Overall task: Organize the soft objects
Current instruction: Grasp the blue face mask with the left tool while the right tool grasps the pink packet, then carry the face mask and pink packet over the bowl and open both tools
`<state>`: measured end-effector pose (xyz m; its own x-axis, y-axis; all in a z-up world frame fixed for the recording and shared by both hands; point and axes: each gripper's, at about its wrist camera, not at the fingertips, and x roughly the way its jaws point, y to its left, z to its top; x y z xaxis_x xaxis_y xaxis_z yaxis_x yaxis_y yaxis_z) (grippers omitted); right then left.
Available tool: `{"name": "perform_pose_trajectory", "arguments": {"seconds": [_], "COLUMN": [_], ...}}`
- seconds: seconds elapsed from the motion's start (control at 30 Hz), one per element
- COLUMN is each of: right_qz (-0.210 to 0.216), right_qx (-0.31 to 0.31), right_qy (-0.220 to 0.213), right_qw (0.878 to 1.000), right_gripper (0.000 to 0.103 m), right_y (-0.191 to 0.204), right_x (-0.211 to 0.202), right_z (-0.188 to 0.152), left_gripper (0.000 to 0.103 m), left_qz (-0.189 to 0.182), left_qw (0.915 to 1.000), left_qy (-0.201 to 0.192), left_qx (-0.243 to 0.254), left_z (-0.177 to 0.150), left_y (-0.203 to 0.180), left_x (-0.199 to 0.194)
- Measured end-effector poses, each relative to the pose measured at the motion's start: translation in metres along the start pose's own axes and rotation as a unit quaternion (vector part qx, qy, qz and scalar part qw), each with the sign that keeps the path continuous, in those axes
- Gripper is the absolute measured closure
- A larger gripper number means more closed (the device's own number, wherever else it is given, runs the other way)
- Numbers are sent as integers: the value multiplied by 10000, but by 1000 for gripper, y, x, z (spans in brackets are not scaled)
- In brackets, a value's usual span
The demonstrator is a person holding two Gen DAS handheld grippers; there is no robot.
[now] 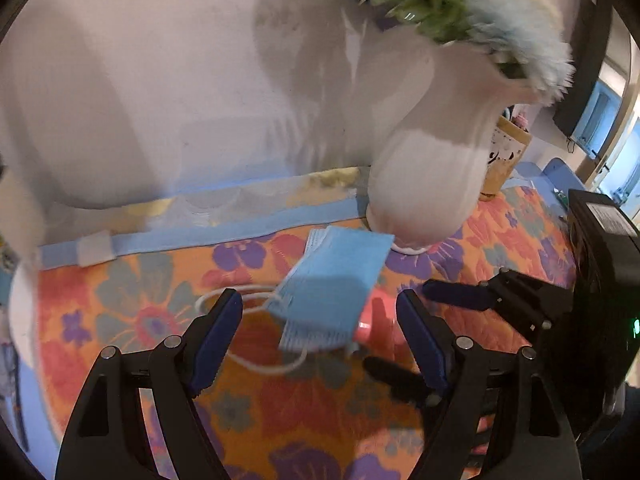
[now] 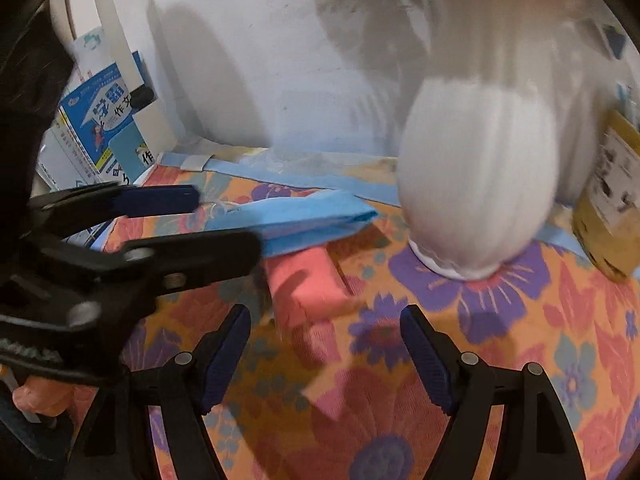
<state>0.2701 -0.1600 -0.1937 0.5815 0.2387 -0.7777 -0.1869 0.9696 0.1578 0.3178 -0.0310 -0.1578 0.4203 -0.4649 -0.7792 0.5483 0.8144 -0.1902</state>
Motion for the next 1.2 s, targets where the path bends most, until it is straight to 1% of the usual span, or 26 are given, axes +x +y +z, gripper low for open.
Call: {"name": "perform_pose_trajectory", "arguments": {"seconds": [0.07,0.13,0.2,0.23,0.27,0.33,0.4,0.43,0.5,0.57,0.7,0.8,0.87,0.93,1.03,1.13,1.2], "right_qz": [48,80,55,45,21,-76,-222,-288,-345,-439,-661,-694,-589,-433,-314,-280,-367], "right_qx": [-69,-134,-194,-213,-228,-288,-348,-383,-461,-542,-684,-692,-525,-275,144,495,630], "right_qy": [51,97,118,129,138,141,141,116,63,30,-92,-161,-151,-156,-190,-202,-254], "right_qw": [10000,9998,9997,9997,9996,9995,9990,9988,9983,9976,9954,9951,9968,9986,9992,9982,9970], "right_gripper": [35,37,38,40,43,45,48,52,60,63,64,65,65,65,65,65,65], "right_y": [4,8,11,12,13,16,18,19,23,26,31,32,28,23,12,3,1], "right_x": [8,15,19,21,23,26,28,28,28,28,21,13,1,-15,-40,-71,-96], "right_z": [4,9,10,11,12,13,13,12,11,9,3,-2,-11,-26,-53,-84,-108], "left_gripper": [26,31,39,42,47,50,66,67,79,80,83,83,83,83,83,83,83], "left_qz": [-79,-55,-165,-191,-212,-338,-468,-447,-350,-287,-145,-125,-118,-123,-240,-300,-389], "left_qw": [10000,10000,9998,9997,9996,9990,9982,9983,9988,9987,9985,9983,9983,9983,9989,9991,9989], "left_qy": [36,43,81,103,157,169,107,67,2,-13,-26,-60,-95,-102,-98,-72,-36], "left_qx": [-5,-8,-52,-73,-114,-239,-347,-365,-336,-430,-525,-567,-555,-552,-387,-307,-276], "left_z": [2,1,-1,-2,-3,-5,-6,-7,-7,-8,-11,-18,-29,-41,-67,-93,-110], "left_y": [1,0,1,2,4,9,13,14,14,13,10,4,-2,-8,-27,-47,-61], "left_x": [8,12,17,20,23,25,23,21,19,17,5,-11,-25,-37,-55,-71,-78]}}
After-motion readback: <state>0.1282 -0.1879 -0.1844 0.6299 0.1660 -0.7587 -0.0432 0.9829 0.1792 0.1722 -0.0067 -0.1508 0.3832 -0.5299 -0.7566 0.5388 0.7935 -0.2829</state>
